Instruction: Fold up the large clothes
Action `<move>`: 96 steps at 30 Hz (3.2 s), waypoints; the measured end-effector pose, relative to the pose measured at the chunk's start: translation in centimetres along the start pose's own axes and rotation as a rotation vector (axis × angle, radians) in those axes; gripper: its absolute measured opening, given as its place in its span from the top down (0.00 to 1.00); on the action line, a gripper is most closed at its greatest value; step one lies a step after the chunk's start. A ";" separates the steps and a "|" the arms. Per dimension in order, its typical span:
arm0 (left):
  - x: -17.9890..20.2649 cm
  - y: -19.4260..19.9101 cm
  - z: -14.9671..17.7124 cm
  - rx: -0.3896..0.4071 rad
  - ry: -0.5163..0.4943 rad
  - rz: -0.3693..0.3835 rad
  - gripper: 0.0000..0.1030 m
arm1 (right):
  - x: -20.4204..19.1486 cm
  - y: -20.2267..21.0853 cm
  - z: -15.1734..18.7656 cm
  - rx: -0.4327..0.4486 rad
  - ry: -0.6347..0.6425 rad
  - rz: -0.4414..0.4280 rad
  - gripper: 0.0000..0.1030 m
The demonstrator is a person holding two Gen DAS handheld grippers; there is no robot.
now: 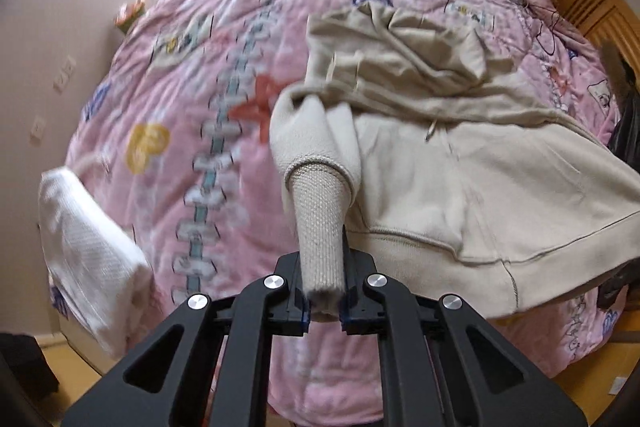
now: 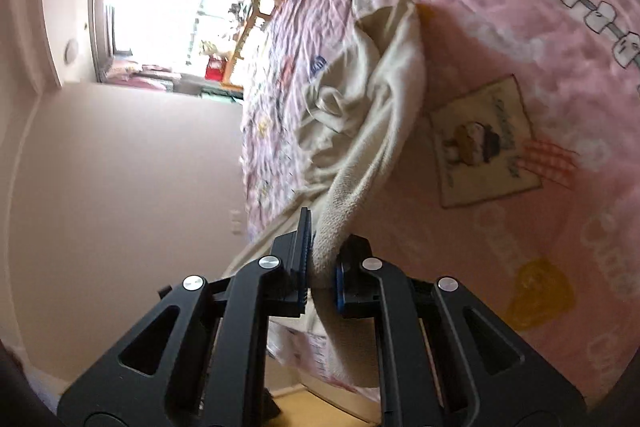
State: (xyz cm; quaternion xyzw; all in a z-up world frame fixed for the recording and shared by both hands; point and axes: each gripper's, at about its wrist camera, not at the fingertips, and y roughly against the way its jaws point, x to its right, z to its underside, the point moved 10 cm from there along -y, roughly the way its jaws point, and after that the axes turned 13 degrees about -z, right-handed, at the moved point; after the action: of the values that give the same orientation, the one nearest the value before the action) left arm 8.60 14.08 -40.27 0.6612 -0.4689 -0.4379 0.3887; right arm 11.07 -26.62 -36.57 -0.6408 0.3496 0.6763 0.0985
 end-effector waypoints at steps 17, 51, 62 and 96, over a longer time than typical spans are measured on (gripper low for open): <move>-6.6 7.8 4.0 0.076 0.116 0.037 0.91 | -5.1 6.4 3.6 0.171 -0.088 -0.146 0.92; 2.1 -14.8 -14.6 0.098 -0.086 -0.054 0.95 | 16.8 -9.5 -16.4 0.176 -0.293 0.005 0.91; 5.6 -26.2 -21.4 -0.018 -0.024 -0.022 0.95 | 26.0 -13.5 -20.9 0.165 -0.388 0.062 0.91; 9.9 -24.6 -15.4 0.110 -0.204 -0.448 0.16 | 21.4 -21.8 -4.1 -0.349 -0.195 0.036 0.49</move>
State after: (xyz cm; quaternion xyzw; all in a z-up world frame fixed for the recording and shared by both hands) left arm 31.77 12.55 -60.31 0.7212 -0.3708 -0.5514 0.1959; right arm 23.56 -19.75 -63.85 -0.5734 0.2274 0.7870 0.0071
